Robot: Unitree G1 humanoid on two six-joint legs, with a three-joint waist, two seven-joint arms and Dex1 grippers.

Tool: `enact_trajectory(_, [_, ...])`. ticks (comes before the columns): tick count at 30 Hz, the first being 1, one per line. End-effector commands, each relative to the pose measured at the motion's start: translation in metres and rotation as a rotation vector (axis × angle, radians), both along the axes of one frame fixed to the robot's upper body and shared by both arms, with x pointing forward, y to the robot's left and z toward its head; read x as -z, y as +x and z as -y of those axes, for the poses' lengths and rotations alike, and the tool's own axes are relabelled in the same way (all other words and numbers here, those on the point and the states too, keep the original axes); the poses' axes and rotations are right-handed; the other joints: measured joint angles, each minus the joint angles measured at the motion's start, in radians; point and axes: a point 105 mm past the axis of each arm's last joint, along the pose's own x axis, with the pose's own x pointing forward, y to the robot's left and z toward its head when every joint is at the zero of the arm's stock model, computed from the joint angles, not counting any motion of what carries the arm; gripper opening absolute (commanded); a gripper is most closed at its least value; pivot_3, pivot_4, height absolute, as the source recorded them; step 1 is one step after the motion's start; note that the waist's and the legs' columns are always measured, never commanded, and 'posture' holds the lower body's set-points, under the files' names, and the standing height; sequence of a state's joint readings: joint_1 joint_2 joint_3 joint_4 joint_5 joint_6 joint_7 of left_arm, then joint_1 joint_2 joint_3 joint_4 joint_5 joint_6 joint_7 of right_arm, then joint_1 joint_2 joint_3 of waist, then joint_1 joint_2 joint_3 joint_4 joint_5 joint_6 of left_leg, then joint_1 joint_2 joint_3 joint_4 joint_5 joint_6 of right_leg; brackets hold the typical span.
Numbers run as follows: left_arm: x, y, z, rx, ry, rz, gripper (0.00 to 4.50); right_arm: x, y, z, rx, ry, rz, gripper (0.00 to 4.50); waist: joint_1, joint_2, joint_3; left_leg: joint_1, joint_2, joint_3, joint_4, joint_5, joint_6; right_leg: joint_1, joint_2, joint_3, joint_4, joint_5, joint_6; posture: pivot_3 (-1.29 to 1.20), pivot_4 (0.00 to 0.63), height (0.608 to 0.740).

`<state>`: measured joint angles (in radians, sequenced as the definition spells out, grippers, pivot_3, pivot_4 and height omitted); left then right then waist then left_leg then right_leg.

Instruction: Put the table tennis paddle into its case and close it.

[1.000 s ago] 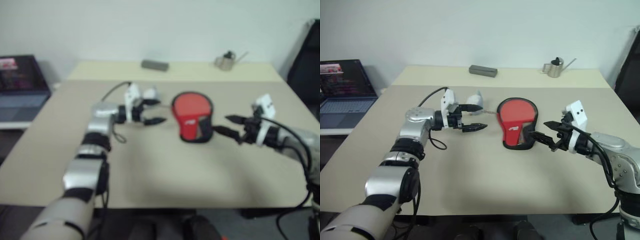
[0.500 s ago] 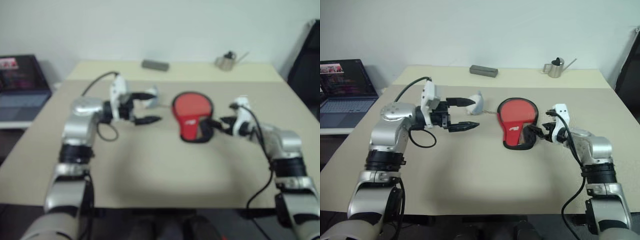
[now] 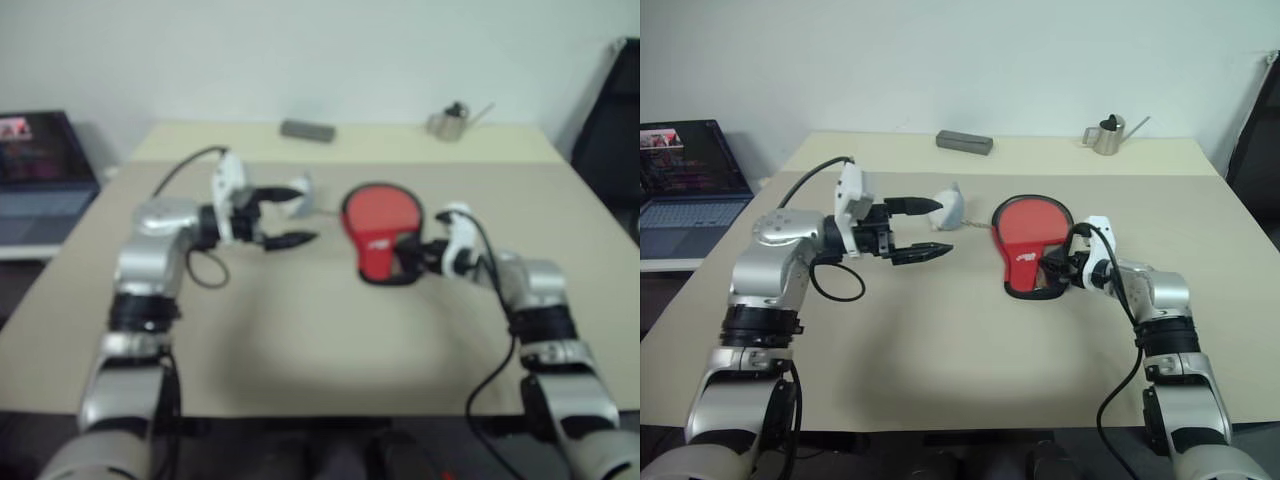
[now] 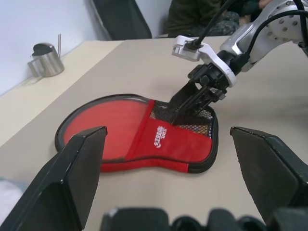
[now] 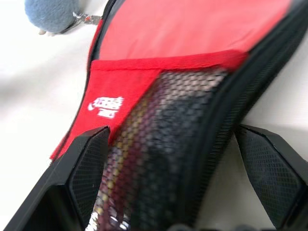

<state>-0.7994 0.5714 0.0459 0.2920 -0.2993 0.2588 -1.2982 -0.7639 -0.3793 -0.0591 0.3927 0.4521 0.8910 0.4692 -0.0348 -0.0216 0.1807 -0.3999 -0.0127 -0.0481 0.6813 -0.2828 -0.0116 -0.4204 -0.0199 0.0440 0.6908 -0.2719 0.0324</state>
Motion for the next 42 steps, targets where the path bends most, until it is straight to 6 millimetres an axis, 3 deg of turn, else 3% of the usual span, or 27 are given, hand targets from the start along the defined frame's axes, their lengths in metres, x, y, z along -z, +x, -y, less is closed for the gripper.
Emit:
enact_trajectory(1, [-0.013, -0.006, 0.0, 0.014, -0.003, 0.051, 4.5, -0.011, 0.007, 0.0, 0.035, 0.024, 0.015, 4.47, 0.0, 0.0, 0.0, 0.0, 0.0, 0.0, 0.0, 0.0, 0.0, 0.0, 0.0, 0.0, 0.0, 0.0, 0.0, 0.0, 0.15, 0.74])
enact_trajectory(5, [-0.01, -0.009, -0.002, 0.02, 0.007, 0.04, 4.5, -0.008, 0.011, 0.003, 0.075, 0.051, -0.016, 4.3, -0.001, 0.0, 0.0, 0.001, 0.0, 0.0, 0.0, 0.0, 0.0, 0.0, 0.0, 0.0, 0.001, 0.0, 0.0, 0.0, 0.15, 0.74])
enact_trajectory(7, [-0.007, -0.011, -0.004, 0.024, 0.011, 0.029, 4.5, -0.01, 0.013, 0.006, 0.094, 0.076, -0.028, 3.87, -0.001, 0.0, 0.0, 0.001, 0.0, 0.0, 0.0, 0.0, 0.0, 0.0, 0.0, 0.0, 0.001, 0.0, 0.0, 0.0, 0.15, 0.74])
enact_trajectory(13, [-0.004, -0.014, -0.013, 0.022, 0.027, 0.012, 4.5, -0.013, 0.014, 0.013, 0.123, 0.147, -0.066, 1.78, -0.001, 0.0, 0.0, 0.0, 0.0, 0.0, 0.0, 0.0, 0.0, 0.0, 0.0, 0.0, 0.001, 0.0, 0.0, 0.0, 0.15, 0.74])
enact_trajectory(17, [-0.003, -0.016, -0.012, 0.028, 0.028, 0.009, 4.5, -0.01, 0.013, 0.017, 0.137, 0.15, -0.082, 1.78, -0.001, 0.0, 0.0, 0.0, 0.0, 0.0, 0.0, 0.0, 0.0, 0.0, 0.0, 0.0, 0.0, 0.0, 0.0, 0.0, 0.15, 0.74])
enact_trajectory(20, [-0.003, -0.016, -0.01, 0.032, 0.029, 0.006, 4.5, -0.01, 0.012, 0.017, 0.137, 0.15, -0.084, 1.19, -0.001, 0.0, 0.0, 0.0, 0.0, 0.0, 0.0, 0.0, 0.0, 0.0, 0.0, 0.0, 0.0, 0.0, 0.0, 0.0, 0.15, 0.74])
enact_trajectory(24, [-0.002, -0.017, -0.008, 0.04, 0.027, 0.003, 4.5, -0.011, 0.011, 0.014, 0.13, 0.137, -0.081, 0.02, -0.001, 0.0, 0.0, 0.0, 0.0, 0.0, 0.0, 0.0, 0.0, 0.0, 0.0, 0.0, 0.0, 0.0, 0.0, 0.0, 0.15, 0.74])
enact_trajectory(35, [0.005, -0.029, -0.005, 0.071, 0.038, -0.026, 4.5, -0.016, 0.005, 0.001, 0.121, 0.115, -0.094, 0.02, -0.008, 0.0, 0.0, 0.0, 0.0, 0.0, -0.001, 0.0, 0.0, 0.0, 0.0, 0.0, 0.0, 0.0, 0.0, 0.0, 0.15, 0.74])
enact_trajectory(42, [0.009, -0.044, -0.006, 0.081, 0.055, -0.041, 4.5, -0.026, -0.016, 0.0, 0.086, 0.09, -0.099, 0.02, -0.009, 0.0, 0.0, 0.0, 0.001, -0.001, -0.002, 0.0, 0.0, 0.0, 0.0, 0.0, -0.002, 0.0, 0.0, 0.0, 0.15, 0.74])
